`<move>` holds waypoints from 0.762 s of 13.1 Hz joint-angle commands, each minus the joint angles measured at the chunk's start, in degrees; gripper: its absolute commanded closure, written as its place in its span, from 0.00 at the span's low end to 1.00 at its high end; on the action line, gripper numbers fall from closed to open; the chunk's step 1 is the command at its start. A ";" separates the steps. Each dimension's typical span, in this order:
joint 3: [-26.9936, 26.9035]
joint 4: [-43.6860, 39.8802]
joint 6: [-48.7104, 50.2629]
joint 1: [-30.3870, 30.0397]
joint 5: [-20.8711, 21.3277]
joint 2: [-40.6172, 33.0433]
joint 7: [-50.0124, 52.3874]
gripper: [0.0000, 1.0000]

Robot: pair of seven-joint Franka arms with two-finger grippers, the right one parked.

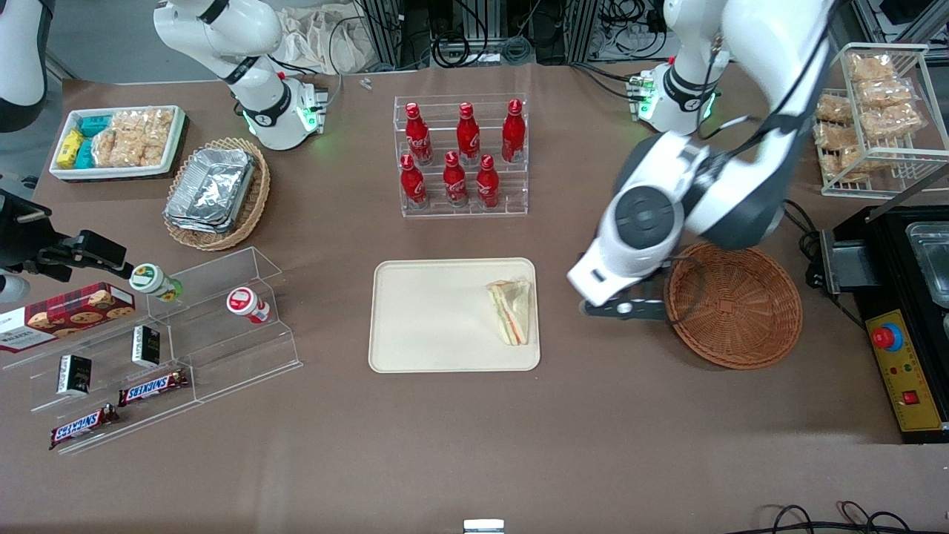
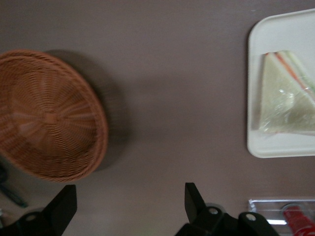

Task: Place sandwich from basket to tray

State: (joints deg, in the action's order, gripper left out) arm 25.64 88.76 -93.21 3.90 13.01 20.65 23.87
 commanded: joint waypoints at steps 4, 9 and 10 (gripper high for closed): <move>0.20 -0.25 8.92 -12.24 -3.88 -10.27 -13.85 0.00; -4.71 -4.21 15.85 -12.42 -2.37 -10.80 -13.94 0.00; -5.07 -4.56 15.69 -12.42 -2.37 -10.80 -14.02 0.00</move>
State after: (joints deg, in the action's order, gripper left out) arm 21.79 85.87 -79.50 -8.72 10.95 9.99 10.38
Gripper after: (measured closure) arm 0.000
